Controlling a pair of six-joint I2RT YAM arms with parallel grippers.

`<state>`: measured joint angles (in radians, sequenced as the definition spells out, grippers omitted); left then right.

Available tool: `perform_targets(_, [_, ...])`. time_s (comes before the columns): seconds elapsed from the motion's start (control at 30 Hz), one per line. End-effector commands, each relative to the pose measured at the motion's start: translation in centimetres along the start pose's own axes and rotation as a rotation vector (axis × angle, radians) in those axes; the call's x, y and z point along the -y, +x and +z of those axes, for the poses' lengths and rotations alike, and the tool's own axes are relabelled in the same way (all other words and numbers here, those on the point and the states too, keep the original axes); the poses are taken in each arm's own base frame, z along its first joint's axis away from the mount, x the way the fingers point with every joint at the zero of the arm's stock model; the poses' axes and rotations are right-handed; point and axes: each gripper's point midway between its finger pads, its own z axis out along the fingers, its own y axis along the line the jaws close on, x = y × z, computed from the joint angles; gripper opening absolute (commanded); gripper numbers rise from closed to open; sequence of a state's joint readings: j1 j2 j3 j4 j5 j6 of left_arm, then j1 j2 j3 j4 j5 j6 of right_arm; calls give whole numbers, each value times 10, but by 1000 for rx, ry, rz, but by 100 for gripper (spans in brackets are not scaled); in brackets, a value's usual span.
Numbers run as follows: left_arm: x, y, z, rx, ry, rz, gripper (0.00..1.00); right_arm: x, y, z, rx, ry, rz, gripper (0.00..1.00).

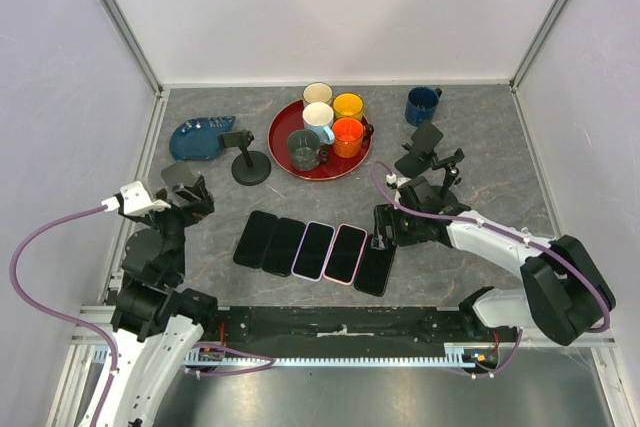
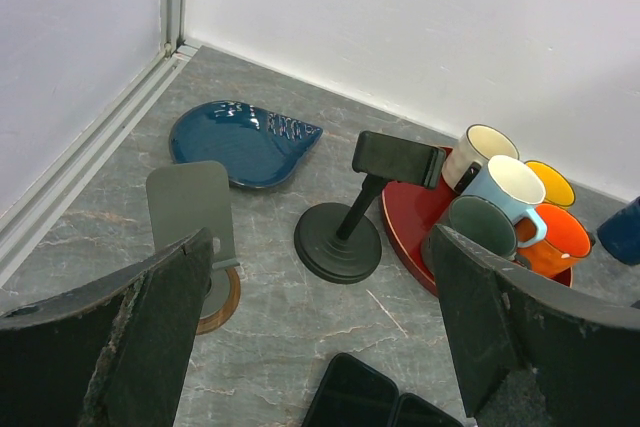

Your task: Remove the phone from the phone stand

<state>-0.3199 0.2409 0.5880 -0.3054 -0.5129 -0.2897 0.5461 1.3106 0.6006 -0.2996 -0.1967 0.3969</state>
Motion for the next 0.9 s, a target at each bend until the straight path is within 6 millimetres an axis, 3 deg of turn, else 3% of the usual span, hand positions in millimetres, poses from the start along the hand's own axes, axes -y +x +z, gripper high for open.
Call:
perform_targets(0.0, [0, -3, 1, 14, 4, 6, 95, 30, -7, -12, 23, 190, 1, 91])
perform_targets(0.07, [0, -2, 1, 11, 1, 8, 95, 31, -6, -15, 18, 199, -3, 93])
perform_targets(0.17, [-2, -3, 1, 12, -9, 10, 95, 30, -22, -27, 71, 220, -23, 95])
perform_targets(0.27, [-5, -4, 1, 18, -30, 12, 95, 20, -50, -49, 172, 209, -68, 98])
perform_targets(0.3, [-7, -4, 1, 14, -36, 16, 95, 12, -70, -66, 247, 198, -79, 98])
perform_targets(0.37, [-9, -11, -1, 17, -50, 26, 95, 7, -91, -89, 332, 212, -109, 98])
perform_targets(0.4, [-9, -19, -4, 19, -52, 30, 95, -4, -112, -115, 430, 194, -120, 98])
perform_targets(0.47, [-12, -29, -8, 19, -67, 56, 96, -6, -135, -148, 548, 226, -142, 98])
perform_targets(0.5, [-11, -46, -14, 45, -63, 51, 96, -14, -152, -182, 655, 223, -145, 98])
perform_targets(0.57, [-14, -56, -22, 41, -60, 93, 96, -8, -167, -220, 766, 299, -153, 98])
perform_targets(0.6, [-14, -77, -32, 78, -54, 83, 96, -11, -175, -252, 856, 308, -149, 98])
perform_targets(0.77, [-27, -134, -66, 201, -72, 95, 100, 9, -175, -350, 1122, 458, -102, 98])
perform_targets(0.87, [-34, -167, -89, 289, -68, 78, 100, 22, -162, -389, 1243, 514, -45, 98])
